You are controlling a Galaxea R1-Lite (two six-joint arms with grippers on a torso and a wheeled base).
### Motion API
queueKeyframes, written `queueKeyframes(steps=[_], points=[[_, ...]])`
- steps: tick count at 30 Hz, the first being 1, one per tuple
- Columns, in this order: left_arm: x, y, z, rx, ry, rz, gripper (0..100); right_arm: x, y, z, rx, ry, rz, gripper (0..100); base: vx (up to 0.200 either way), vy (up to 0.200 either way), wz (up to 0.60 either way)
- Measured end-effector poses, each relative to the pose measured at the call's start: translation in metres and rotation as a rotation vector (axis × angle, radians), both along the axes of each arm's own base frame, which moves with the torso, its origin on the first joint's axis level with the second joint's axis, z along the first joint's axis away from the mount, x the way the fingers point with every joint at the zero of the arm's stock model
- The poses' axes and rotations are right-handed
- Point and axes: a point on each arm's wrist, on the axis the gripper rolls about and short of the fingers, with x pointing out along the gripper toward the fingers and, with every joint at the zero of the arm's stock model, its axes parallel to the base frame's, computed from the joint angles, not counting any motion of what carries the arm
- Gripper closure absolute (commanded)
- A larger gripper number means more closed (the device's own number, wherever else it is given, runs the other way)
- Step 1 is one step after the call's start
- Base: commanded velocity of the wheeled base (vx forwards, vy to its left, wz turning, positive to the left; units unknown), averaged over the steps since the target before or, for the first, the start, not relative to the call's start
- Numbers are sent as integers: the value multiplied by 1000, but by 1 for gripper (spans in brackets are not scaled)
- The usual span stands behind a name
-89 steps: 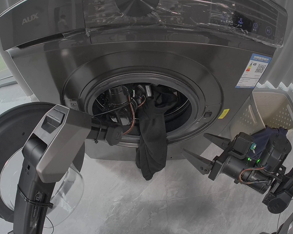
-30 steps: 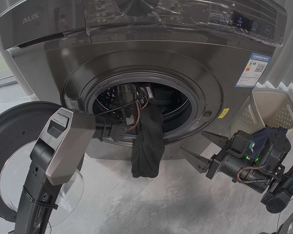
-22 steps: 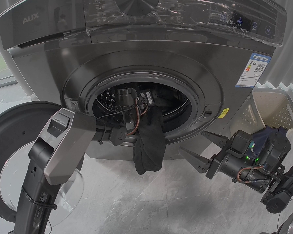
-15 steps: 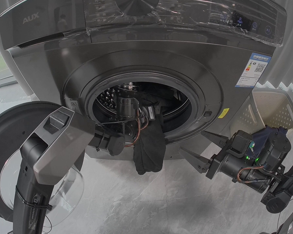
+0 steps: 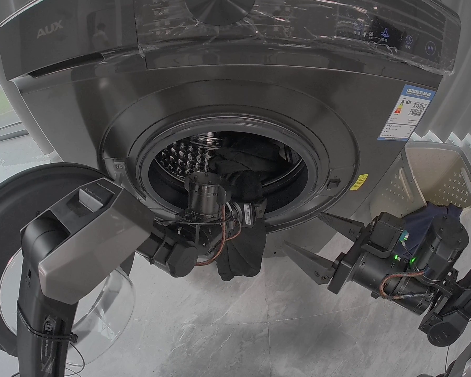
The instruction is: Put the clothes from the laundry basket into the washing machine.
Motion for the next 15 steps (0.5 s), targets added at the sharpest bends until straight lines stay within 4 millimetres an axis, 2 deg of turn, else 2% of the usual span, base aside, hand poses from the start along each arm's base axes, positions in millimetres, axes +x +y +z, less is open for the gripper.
queueKeyframes(steps=[1,8,12,15], points=[[0,-1,-3,1,0,-2,100,0,0,0,0,0,0,0,0,0,0],[7,-3,-15,12,-8,1,100,0,0,0,1,-1,1,0,0,0,0],[13,-5,-9,-8,-37,7,100,0,0,1,2,-2,2,0,0,0,0],[21,-5,2,-43,-87,23,100,0,0,1,2,-2,2,0,0,0,0]])
